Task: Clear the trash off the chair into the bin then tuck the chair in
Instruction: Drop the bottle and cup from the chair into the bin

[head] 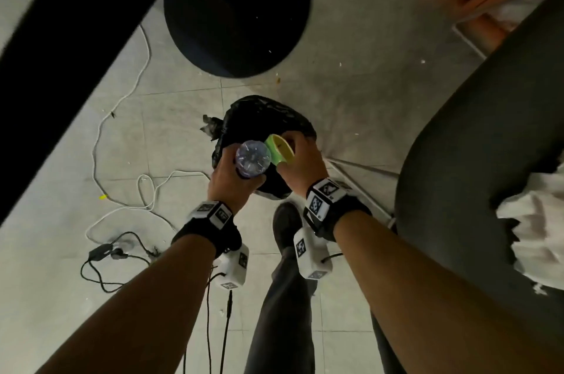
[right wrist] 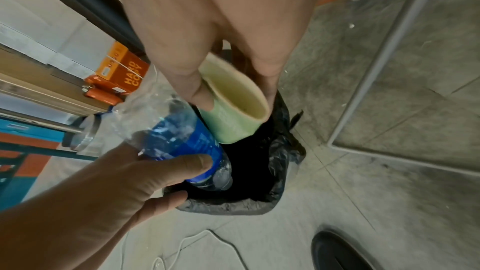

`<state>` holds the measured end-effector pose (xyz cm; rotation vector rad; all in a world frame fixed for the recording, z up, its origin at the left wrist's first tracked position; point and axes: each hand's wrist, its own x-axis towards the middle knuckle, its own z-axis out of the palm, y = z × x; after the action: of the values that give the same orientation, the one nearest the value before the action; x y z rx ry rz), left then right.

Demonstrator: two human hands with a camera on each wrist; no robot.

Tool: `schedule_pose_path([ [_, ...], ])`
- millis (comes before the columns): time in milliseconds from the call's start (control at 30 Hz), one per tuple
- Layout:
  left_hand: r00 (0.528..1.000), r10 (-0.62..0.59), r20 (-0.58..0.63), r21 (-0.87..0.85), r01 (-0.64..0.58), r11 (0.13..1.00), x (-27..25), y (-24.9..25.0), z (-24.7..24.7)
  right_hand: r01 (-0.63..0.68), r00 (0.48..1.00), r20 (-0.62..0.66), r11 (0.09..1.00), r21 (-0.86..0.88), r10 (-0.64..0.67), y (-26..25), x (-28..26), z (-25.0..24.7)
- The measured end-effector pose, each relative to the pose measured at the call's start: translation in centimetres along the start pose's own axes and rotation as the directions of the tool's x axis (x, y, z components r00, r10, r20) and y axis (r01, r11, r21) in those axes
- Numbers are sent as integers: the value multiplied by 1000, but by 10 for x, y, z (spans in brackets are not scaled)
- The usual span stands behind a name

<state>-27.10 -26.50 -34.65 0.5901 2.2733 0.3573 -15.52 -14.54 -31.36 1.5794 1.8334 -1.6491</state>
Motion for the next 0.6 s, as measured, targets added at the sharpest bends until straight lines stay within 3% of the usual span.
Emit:
schedule_pose_path([
  [100,990,-32,140,98,18,995,4,-7,0,-81,988,128,997,-7,81,12,6,9],
  [233,963,-72,258,139,37,990,-14,-2,-10,-143,975,178,989,39,134,22,-15,0],
  [333,950,-52,308,107,20,994,-49,23,-27,-121,980,168,986,110,102,18,-57,-28],
  [433,904,43,426,52,-71,996,-99,58,-46,-93,987,155,959,267,52,11,-120,-73],
  [500,865,127,485,32,-163,986,-131,91,-51,-48,997,79,925,376,19,12,-167,-110],
  [600,781,218,585,-27,-250,968,-164,159,-42,29,987,-153,876,482,52,30,-232,-177],
])
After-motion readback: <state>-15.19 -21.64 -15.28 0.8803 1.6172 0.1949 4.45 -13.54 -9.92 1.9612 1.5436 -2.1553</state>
